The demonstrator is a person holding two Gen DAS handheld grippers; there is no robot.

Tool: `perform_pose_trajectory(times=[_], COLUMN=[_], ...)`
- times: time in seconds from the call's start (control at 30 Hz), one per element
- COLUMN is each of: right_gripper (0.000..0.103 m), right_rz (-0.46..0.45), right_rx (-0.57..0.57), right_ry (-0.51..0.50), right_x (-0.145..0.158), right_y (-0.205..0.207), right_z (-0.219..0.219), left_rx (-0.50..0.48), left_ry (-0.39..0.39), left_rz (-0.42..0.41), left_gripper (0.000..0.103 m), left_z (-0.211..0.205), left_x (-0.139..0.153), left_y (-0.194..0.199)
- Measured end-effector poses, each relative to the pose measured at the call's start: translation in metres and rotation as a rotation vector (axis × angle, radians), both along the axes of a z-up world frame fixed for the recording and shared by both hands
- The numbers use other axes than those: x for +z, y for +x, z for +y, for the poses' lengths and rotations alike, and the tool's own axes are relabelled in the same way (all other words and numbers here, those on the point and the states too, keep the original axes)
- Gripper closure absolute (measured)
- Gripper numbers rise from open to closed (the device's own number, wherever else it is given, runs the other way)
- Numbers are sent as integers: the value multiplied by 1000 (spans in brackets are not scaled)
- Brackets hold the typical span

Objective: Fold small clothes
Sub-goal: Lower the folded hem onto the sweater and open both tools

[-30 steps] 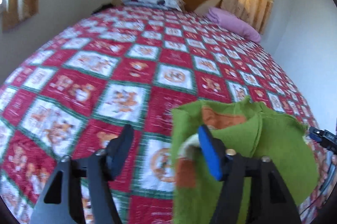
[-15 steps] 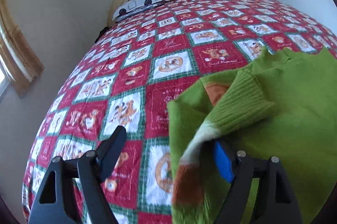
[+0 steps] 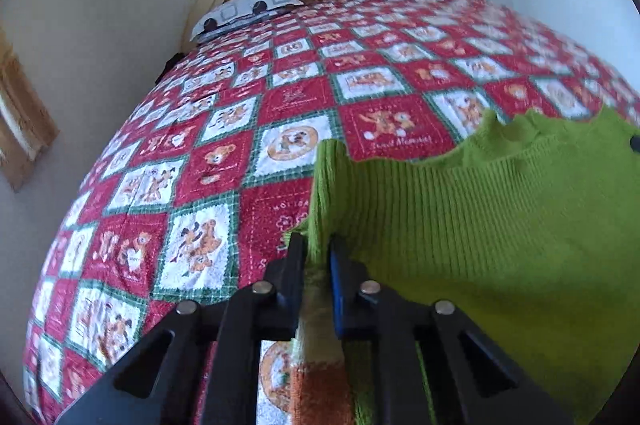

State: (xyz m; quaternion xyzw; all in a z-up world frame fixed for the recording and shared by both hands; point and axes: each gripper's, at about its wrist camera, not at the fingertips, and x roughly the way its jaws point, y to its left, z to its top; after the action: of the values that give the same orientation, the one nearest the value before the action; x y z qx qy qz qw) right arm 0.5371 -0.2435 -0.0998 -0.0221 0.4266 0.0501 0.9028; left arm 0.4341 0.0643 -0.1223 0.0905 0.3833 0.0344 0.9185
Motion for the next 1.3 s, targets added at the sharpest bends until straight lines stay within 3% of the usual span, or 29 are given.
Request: perform_pose_trajectory(times=[0.23, 0.3, 0.37, 0.43, 0.53, 0.57, 0.6, 0.63, 0.7, 0.8, 0.87, 0.97, 1.1, 1.2, 1.3], right_gripper=[98, 98, 98, 96, 73, 54, 46, 46, 46, 46, 46, 46, 46, 46, 44], right_rz=[14, 3, 14, 28, -38, -66, -89, -96, -52, 107, 153, 116, 128, 111, 65], right_rx=[-31, -31, -32, -38, -69, -61, -28, 23, 132, 243, 250, 198, 129, 139, 133], right_ry=[-16, -48, -72, -139, -261, -262, -228, -178, -113, -3, -57, -79, -39, -92, -20], right_x=[-1, 4, 5, 5, 17, 23, 30, 35, 34, 13, -5, -17, -19, -10, 11], right_y=[6, 9, 13, 13, -2, -10, -19, -27, -32, -24, -16, 3, 26, 15, -16], right_z=[1, 4, 7, 14, 28, 34, 41, 50, 69, 95, 108, 107, 100, 107, 82], left_rx=[41, 57, 82, 89, 131, 138, 134, 118, 86, 17, 18, 70, 100, 100, 100], left_ry=[-56, -25, 7, 4, 17, 19, 19, 14, 14, 56, 106, 115, 66, 51, 24], left_rz=[44, 35, 0, -22, -77, -103, -130, -144, -158, -114, -84, 2, 31, 32, 6], left_gripper=[84, 74, 49, 47, 24, 20, 17, 14, 13, 7, 7, 7, 3, 3, 4], left_z=[10, 6, 5, 8, 11, 12, 11, 8, 0, -22, -30, -25, -14, -11, -3], left_x=[-19, -16, -7, 0, 16, 20, 26, 30, 32, 20, 8, -12, -17, -17, -4], left_y=[6, 4, -2, -10, -29, -33, -41, -48, -52, -47, -37, -19, -12, -15, -35])
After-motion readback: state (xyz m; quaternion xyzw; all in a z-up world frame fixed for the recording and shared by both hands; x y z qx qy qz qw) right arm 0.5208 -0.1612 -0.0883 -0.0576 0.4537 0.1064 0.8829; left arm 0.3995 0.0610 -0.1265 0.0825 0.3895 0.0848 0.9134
